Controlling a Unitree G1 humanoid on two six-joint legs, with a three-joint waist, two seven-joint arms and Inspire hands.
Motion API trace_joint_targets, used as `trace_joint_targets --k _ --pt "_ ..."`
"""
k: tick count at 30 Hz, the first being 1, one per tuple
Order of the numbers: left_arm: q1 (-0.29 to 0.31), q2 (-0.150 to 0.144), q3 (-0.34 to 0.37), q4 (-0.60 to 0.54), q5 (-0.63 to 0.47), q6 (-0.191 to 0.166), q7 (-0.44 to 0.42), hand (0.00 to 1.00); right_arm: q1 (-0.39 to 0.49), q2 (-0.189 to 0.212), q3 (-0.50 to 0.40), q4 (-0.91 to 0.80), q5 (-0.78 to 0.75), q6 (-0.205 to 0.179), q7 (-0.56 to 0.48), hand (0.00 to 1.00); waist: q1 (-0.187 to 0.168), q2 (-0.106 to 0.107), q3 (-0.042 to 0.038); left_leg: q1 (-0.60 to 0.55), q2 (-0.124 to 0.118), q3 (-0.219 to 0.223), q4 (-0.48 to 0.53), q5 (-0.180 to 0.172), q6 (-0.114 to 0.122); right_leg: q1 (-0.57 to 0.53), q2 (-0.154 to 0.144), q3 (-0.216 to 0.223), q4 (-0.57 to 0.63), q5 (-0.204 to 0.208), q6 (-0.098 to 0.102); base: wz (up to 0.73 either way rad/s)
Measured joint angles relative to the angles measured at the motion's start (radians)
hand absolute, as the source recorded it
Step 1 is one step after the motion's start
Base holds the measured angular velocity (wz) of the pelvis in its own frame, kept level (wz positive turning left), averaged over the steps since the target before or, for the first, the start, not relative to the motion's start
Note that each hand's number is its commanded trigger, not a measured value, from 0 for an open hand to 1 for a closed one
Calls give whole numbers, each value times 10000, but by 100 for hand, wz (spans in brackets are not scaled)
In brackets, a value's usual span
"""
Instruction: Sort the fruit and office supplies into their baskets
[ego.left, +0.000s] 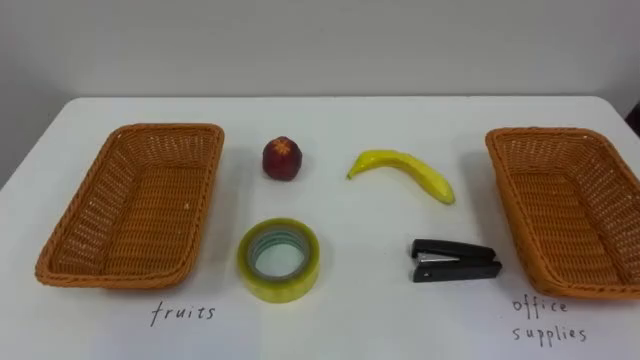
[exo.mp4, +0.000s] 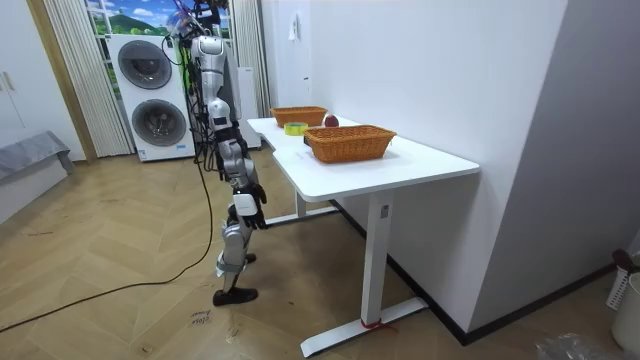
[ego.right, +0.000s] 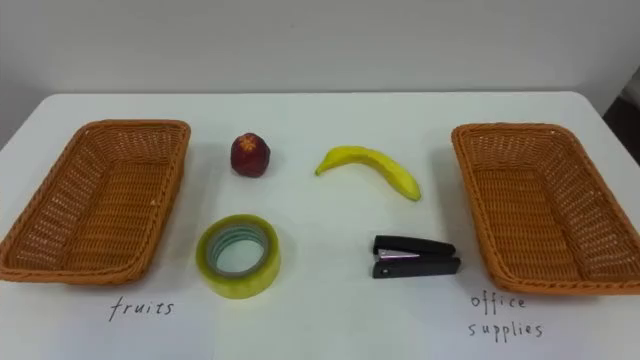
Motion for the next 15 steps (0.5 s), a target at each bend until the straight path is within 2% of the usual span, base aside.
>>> trace_joint_targets --k 15 --pt "-179 24 319 0 102 18 -11 0 -180 -9 -26 129 -363 97 -19 0 5 25 4 19 -2 -14 -73 0 0 25 4 -53 -13 55 -3 0"
